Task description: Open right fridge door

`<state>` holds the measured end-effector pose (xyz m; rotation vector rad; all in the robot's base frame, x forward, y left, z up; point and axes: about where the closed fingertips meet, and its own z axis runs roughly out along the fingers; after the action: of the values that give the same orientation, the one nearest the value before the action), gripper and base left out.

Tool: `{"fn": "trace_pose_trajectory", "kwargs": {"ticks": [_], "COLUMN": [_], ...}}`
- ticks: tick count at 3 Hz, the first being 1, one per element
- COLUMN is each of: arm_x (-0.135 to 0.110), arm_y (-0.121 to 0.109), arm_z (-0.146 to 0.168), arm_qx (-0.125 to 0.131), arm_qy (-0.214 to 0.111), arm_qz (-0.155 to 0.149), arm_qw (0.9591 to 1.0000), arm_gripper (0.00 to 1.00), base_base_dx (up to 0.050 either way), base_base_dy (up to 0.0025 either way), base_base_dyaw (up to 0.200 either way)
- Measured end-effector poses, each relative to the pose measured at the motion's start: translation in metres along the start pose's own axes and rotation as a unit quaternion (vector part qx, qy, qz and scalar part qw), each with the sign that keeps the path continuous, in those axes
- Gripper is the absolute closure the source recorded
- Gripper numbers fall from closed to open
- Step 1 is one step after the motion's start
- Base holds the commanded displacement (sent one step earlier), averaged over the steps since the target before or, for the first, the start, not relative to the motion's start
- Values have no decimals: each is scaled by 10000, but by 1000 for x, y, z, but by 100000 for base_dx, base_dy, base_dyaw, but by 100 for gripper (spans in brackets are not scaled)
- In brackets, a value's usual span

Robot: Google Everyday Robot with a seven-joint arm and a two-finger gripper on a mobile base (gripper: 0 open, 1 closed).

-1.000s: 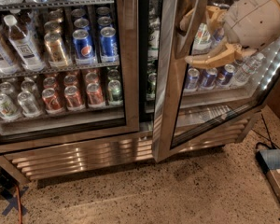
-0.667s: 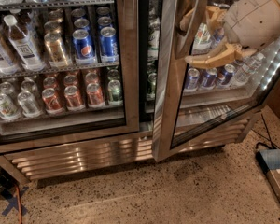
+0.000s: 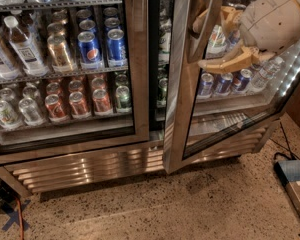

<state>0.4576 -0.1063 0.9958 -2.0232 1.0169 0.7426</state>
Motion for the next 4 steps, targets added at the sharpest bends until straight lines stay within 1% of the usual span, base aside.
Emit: {"fn": "trace_pose_trajectory", "kwargs": {"ticks": [1,2,4], "arm_x": [2,0,0], "arm_y": [-1,0,0], "arm_z": [-1,0,0], "arm_qx": [0,0,0], "arm_qy": [0,0,0], "arm_qz": [0,0,0], "arm_qw": [10000,10000,10000], "arm_gripper": [100,83,37], "base_base_dx": [0,0,0], "base_base_dy": [0,0,0], "base_base_dyaw": [0,0,0]}}
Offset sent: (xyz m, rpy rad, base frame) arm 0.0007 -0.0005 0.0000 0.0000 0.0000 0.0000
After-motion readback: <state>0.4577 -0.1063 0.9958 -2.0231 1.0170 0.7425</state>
